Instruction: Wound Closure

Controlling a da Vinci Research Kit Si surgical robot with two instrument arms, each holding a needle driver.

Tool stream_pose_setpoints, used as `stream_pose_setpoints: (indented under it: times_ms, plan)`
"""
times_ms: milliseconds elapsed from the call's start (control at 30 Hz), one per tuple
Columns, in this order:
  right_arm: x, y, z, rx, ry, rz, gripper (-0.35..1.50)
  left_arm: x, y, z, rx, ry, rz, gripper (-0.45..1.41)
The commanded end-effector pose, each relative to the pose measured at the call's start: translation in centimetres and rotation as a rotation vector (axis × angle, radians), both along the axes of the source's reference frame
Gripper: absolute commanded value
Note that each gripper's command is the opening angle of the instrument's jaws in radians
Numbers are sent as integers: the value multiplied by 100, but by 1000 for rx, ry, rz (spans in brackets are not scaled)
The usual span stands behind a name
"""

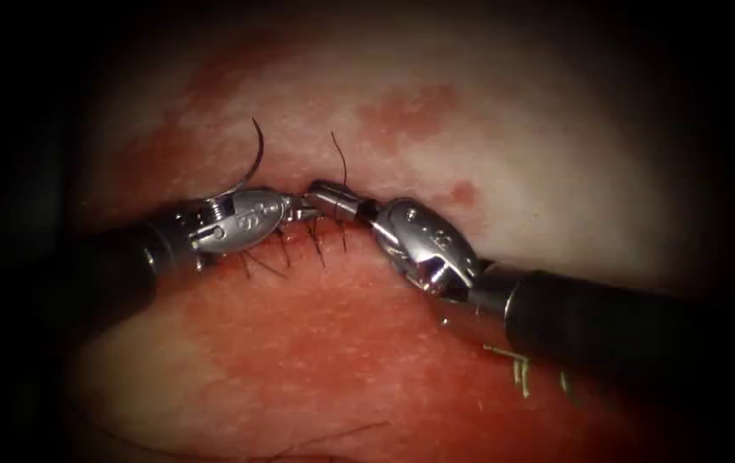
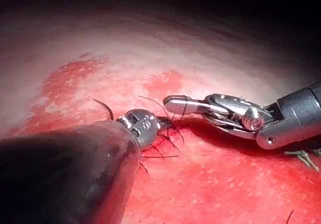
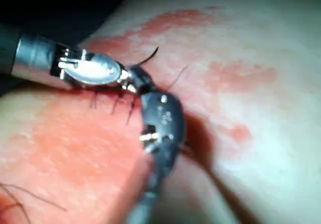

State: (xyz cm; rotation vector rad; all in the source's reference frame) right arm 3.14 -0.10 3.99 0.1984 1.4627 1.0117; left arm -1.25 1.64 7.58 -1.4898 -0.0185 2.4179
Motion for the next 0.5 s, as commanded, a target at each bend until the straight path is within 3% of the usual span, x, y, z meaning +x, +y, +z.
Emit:
stream_pose_setpoints:
  times_ms: [33,500]
  plan:
    - [7,0,3,1,-3,10,-35,-4,3,4,-3,0,0,-45]
    - [-6,-2,3,47,-57,145,-35,-4,-3,-15,5,-2,2,-45]
